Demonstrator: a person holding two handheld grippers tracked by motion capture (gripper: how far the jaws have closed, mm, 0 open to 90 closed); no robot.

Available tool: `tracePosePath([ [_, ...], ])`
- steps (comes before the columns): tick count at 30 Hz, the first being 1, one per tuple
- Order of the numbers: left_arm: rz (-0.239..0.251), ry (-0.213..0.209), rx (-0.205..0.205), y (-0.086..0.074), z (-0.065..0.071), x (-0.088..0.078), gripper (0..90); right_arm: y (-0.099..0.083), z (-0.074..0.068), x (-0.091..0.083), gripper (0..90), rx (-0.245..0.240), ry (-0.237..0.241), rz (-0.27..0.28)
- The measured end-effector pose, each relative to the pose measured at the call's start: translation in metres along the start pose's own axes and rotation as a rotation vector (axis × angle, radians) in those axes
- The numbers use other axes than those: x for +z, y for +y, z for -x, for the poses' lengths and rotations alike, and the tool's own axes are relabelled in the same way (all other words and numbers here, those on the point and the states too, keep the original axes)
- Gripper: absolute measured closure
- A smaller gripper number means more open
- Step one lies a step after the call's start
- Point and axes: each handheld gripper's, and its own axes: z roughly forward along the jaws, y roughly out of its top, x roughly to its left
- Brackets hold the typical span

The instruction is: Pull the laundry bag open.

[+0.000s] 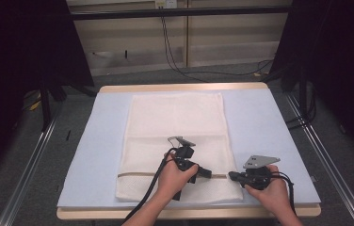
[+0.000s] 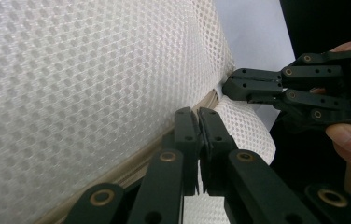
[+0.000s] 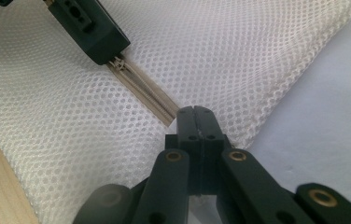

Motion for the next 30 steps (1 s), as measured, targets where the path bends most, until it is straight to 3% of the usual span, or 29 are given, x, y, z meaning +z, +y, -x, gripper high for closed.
tracePosePath([
  [30, 0.013, 0.015, -0.006, -0.008, -0.015, -0.029, 87.3, 0.0, 0.0, 0.0, 90.0, 0.016, 0.0, 0.0],
])
